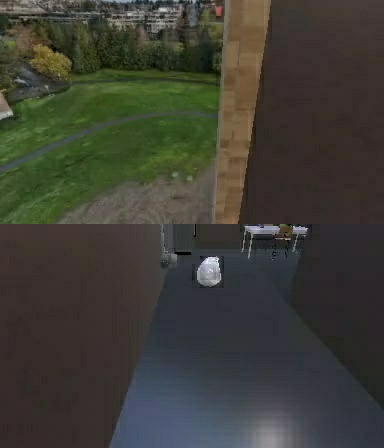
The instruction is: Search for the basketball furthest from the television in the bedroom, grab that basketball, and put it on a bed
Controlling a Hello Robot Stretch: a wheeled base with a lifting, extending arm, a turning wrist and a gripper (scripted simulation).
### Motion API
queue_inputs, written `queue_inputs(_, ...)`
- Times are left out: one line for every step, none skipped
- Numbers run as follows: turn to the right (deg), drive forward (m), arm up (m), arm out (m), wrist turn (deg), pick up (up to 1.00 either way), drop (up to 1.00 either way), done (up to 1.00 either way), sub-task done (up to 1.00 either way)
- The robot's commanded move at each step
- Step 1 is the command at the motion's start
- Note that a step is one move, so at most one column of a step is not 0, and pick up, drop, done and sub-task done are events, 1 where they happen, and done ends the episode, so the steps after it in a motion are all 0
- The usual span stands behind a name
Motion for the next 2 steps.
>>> queue_inputs(45.0, 0.0, 0.0, 0.0, 0.0, 0.0, 0.0, 0.0, 0.0)
queue_inputs(45.0, 0.0, 0.0, 0.0, 0.0, 0.0, 0.0, 0.0, 0.0)
